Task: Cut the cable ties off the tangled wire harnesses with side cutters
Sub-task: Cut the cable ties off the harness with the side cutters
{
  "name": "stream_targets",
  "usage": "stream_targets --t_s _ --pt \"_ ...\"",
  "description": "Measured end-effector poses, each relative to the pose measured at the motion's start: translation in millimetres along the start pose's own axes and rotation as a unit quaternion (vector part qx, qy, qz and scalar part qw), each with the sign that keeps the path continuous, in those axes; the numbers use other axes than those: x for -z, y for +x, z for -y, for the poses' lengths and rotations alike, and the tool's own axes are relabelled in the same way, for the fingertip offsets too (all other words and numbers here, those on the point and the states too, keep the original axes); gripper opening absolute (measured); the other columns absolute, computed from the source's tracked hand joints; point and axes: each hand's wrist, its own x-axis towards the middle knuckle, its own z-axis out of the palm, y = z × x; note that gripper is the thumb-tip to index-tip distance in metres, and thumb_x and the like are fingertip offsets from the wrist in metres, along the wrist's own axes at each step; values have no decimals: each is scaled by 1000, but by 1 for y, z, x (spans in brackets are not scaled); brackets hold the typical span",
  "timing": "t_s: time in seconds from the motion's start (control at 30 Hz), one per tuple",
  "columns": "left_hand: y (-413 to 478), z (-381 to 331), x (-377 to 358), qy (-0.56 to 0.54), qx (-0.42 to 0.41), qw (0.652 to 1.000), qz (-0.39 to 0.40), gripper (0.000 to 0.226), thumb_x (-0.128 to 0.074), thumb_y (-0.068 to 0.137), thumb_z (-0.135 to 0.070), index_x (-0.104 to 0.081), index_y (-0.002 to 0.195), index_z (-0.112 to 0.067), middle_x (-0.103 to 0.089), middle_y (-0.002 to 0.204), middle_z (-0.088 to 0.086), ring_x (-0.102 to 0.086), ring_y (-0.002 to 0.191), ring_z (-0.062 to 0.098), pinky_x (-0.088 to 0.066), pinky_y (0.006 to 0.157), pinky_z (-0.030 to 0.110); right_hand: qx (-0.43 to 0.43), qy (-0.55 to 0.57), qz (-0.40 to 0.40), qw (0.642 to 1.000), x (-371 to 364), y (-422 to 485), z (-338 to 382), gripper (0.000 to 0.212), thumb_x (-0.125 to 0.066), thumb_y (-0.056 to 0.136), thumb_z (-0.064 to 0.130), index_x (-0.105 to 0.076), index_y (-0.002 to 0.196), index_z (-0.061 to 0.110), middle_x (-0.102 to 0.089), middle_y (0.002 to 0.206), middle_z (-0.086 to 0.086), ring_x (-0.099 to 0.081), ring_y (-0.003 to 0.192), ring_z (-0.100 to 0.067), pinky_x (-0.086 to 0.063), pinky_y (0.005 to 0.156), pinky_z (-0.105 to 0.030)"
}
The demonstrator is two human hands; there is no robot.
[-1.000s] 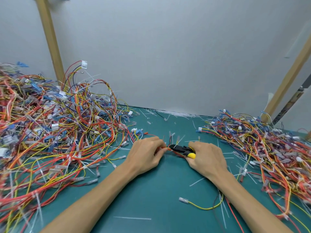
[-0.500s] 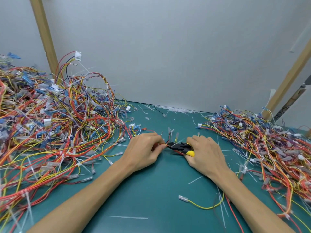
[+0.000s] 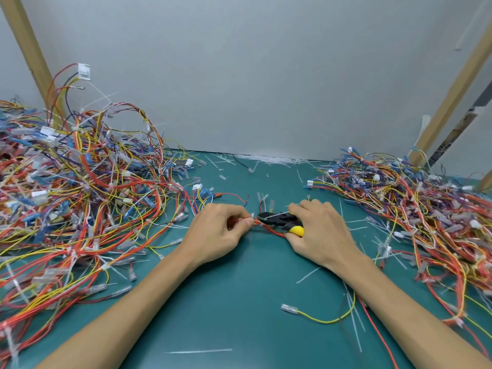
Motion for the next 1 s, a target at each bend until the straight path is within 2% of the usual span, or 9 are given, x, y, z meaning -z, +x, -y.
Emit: stream_targets --t_s 0.1,0.23,0.37,0.47,0.6,0.77,0.83,0.9,1.0 --pt "2 -1 -1 -6 8 1000 0 16 -57 86 -39 -65 73 -35 -65 64 -7 -56 61 11 -48 67 30 -7 4 -10 1000 2 0 -2 35 -56 74 47 -61 97 22 -58 85 3 -49 83 -23 -36 74 -34" --pt "2 0 -2 3 5 1000 -9 21 -64 91 -28 -63 71 -36 -63 61 -11 -53 58 5 -44 63 27 -23 3 -33 999 4 -2 -4 33 -52 66 41 -61 90 20 -54 76 2 -47 77 -23 -30 67 -32" --pt "1 -1 -3 5 1 1000 -11 20 -60 89 -33 -61 70 -36 -58 58 -14 -51 58 4 -38 60 25 -19 -5 -33 999 2 -1 -2 32 -50 65 39 -62 88 20 -56 76 2 -48 76 -24 -32 68 -33" --pt "1 -2 -3 3 -3 1000 -19 18 -57 88 -37 -64 72 -31 -61 61 -12 -53 60 6 -44 63 28 -29 6 -48 998 -2 -1 -3 28 -54 67 37 -62 88 20 -53 76 2 -49 75 -25 -33 68 -33" --pt "1 0 -3 9 -20 999 -39 17 -61 93 -28 -62 76 -27 -60 62 -11 -53 61 9 -47 63 32 -74 48 -149 985 -1 1 -14 29 -75 68 31 -64 92 18 -56 90 -1 -53 82 -27 -39 74 -38" --pt "-3 -6 -4 93 -78 991 -62 11 -54 91 -30 -63 88 -25 -58 71 -11 -54 71 15 -45 68 35 -96 -28 -219 971 12 3 -29 39 -79 66 32 -64 101 18 -59 94 -2 -49 86 -28 -33 75 -39" --pt "-4 -9 -4 108 -93 988 -57 16 -52 90 -30 -66 94 -22 -55 71 -10 -54 74 18 -43 72 35 -109 -100 -210 966 19 5 -37 41 -77 67 31 -63 103 18 -58 93 -5 -46 87 -29 -31 77 -41" --pt "-4 -10 -4 114 -102 987 -51 16 -52 92 -29 -65 99 -23 -49 68 -14 -53 71 19 -42 70 35 -134 -152 -185 961 26 7 -46 43 -75 67 30 -61 106 16 -58 94 -9 -46 91 -32 -30 79 -43" --pt "-3 -10 -5 118 -104 986 -56 15 -56 96 -24 -59 110 -27 -39 59 -13 -45 65 18 -39 65 34 -205 -158 -139 956 33 9 -55 51 -73 71 34 -57 115 14 -58 101 -15 -47 96 -34 -28 79 -42"
